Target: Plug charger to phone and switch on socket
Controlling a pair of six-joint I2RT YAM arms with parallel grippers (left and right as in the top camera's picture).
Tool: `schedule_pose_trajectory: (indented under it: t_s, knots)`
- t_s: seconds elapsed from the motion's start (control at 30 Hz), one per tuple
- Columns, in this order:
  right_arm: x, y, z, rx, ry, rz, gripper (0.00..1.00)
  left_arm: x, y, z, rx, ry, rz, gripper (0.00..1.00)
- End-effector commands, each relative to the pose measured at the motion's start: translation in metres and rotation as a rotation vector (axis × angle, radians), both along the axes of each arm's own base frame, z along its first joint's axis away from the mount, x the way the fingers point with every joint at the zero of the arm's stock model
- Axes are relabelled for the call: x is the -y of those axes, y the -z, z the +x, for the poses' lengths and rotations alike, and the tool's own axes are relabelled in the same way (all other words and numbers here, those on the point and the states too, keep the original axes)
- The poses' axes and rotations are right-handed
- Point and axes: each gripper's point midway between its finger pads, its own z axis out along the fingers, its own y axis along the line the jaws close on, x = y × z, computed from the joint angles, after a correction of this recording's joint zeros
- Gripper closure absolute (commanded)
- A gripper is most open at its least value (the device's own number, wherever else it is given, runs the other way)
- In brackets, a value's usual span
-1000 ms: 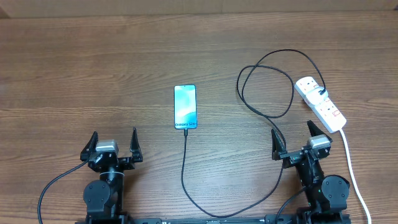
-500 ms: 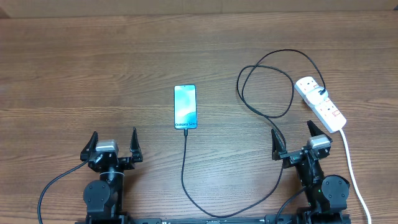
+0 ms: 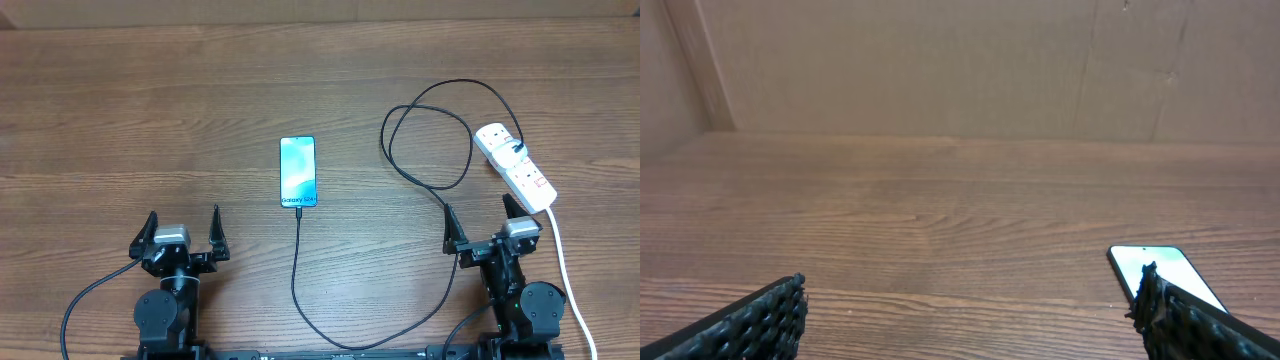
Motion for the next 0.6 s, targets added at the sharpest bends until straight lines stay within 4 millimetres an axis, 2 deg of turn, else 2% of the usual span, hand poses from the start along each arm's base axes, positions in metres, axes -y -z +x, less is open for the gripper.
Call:
schedule_pose_trajectory:
  t_s: [0.0, 0.57]
  knots:
    - [0.0087, 0.0035, 0.0012, -0.015, 0.051, 0.082, 0.00, -0.0011, -0.0013, -0.0004, 0.008, -0.006, 0.023, 0.00]
    - [0.0071, 0.0036, 0.0011, -0.009, 0.045, 0.037, 0.00, -0.0011, -0.0013, -0.0004, 0.008, -0.006, 0.023, 0.00]
